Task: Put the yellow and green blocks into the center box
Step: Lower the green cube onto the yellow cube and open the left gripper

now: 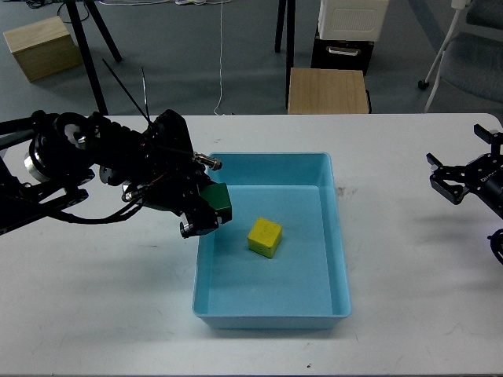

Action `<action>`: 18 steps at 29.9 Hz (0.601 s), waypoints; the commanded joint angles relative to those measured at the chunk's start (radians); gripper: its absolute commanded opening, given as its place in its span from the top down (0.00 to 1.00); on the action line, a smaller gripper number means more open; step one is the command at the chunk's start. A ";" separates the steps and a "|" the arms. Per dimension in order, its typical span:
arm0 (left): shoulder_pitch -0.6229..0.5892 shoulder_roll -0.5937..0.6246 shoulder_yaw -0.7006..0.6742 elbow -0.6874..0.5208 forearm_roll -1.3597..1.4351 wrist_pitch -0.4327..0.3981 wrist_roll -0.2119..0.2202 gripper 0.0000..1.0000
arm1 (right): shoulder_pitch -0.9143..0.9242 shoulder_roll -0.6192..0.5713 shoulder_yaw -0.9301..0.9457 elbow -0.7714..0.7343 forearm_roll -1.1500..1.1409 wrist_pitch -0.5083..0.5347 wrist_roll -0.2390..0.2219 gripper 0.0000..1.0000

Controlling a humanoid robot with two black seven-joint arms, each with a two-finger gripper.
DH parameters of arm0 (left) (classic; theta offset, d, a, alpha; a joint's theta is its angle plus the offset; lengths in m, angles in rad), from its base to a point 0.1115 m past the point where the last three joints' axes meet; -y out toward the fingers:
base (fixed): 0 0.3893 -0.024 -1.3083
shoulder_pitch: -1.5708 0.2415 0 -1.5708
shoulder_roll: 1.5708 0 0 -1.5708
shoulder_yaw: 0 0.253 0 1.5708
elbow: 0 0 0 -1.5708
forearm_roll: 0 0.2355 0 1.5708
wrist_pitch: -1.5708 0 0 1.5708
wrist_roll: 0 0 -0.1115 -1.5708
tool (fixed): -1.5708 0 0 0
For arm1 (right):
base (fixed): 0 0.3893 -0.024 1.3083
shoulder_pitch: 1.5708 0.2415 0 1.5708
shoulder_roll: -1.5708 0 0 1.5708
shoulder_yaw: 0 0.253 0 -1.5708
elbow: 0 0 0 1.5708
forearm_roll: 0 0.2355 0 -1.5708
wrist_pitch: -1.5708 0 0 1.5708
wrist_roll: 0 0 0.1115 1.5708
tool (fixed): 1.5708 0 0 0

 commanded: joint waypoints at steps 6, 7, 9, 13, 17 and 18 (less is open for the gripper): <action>0.007 -0.096 0.007 0.060 0.000 0.000 0.000 0.46 | 0.000 0.000 0.000 0.000 0.000 0.000 0.000 0.01; 0.007 -0.119 0.005 0.072 0.000 0.000 0.000 0.46 | 0.000 0.000 -0.001 0.000 0.000 -0.001 0.000 0.01; 0.000 -0.165 0.005 0.113 0.000 0.000 0.000 0.46 | -0.002 0.000 0.000 -0.001 0.000 -0.001 0.000 0.01; -0.002 -0.245 0.008 0.175 0.000 0.000 0.000 0.46 | 0.000 0.000 0.000 0.000 0.000 -0.001 0.000 0.01; -0.004 -0.269 0.007 0.206 0.000 0.000 0.000 0.46 | 0.000 -0.002 0.000 -0.001 0.000 0.002 0.000 0.01; -0.005 -0.274 0.007 0.221 0.000 0.000 0.000 0.46 | 0.000 -0.002 0.000 -0.003 0.000 0.002 0.000 0.01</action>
